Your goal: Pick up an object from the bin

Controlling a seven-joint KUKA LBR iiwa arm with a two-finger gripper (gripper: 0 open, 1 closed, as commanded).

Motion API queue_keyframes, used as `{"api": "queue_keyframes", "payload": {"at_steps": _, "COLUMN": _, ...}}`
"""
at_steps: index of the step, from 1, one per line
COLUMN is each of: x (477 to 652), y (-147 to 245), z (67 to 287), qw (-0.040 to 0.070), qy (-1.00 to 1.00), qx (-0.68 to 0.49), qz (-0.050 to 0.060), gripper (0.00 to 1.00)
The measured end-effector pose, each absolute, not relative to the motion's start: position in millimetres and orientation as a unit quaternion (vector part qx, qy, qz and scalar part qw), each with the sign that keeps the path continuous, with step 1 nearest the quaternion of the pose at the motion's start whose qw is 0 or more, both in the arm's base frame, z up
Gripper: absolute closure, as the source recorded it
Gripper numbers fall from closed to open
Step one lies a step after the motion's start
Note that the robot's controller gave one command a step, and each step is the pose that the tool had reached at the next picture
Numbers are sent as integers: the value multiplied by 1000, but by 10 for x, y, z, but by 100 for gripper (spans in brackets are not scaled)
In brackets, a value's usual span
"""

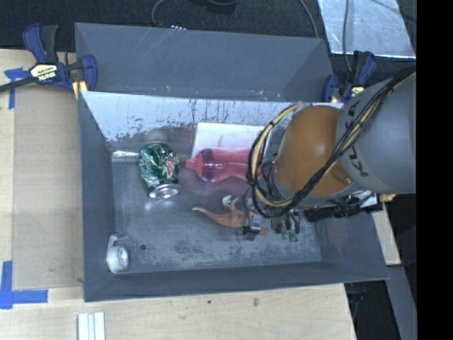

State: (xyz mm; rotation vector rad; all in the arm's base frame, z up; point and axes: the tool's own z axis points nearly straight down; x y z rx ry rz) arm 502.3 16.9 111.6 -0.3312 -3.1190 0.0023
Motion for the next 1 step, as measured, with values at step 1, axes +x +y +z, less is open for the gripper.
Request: {"api": "queue_keyframes", "payload": {"at_steps": 1, "x": 5083, "y": 71, "z": 1494, "qw": -5, "qy": -995, "qx": -99, "qz": 0, "gripper": 100}}
